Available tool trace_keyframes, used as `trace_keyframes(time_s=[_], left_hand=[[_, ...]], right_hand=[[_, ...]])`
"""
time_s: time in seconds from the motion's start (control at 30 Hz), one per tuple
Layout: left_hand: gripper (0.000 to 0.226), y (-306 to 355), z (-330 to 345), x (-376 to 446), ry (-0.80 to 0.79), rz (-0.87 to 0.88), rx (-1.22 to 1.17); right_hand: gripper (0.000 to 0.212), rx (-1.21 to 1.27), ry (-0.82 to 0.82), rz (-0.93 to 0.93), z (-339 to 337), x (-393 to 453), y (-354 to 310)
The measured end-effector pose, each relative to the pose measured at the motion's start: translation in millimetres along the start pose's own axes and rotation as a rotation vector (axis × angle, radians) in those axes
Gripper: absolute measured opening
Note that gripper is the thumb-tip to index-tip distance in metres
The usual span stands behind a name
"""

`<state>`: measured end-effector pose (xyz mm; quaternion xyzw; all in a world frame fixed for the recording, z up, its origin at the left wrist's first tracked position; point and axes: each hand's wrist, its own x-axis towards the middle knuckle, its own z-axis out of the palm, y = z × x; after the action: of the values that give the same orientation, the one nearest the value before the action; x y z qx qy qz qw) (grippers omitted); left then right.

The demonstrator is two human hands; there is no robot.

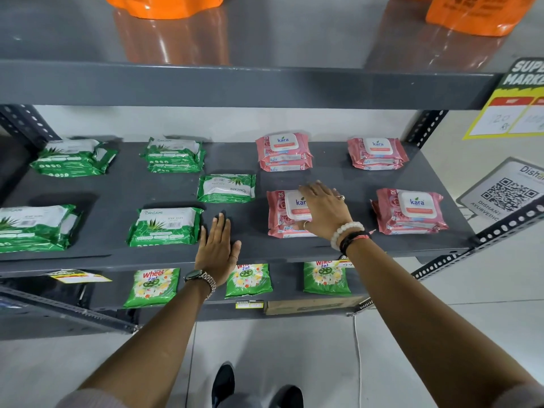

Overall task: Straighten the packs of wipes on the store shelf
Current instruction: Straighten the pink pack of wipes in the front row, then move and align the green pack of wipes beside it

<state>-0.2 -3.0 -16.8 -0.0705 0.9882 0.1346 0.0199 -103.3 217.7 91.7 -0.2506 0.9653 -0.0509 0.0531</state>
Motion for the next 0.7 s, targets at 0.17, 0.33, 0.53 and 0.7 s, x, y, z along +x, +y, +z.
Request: trace_keyframes(time_s=[0.17,0.33,0.53,0.7], left_hand=[[0.054,-27,-33,-19,0.255,0.011,-0.154],[0.055,-104,-72,-40,0.316,-0.114,-0.107],[0.063,-189,-78,-52,0.144,-0.143,-0.061],[0.067,-222,-68,-45,0.039,-0.09,-0.047]], right_hand=[[0.075,0.027,0.118,-0.092,-5,22,-25],[0.081,0.073,-0.023,-0.135,9,74,-75],[0.102,0.089,-0.223,-0.069,34,134,-120],[0.094,0.196,-0.213,0.034,41,154,-129]])
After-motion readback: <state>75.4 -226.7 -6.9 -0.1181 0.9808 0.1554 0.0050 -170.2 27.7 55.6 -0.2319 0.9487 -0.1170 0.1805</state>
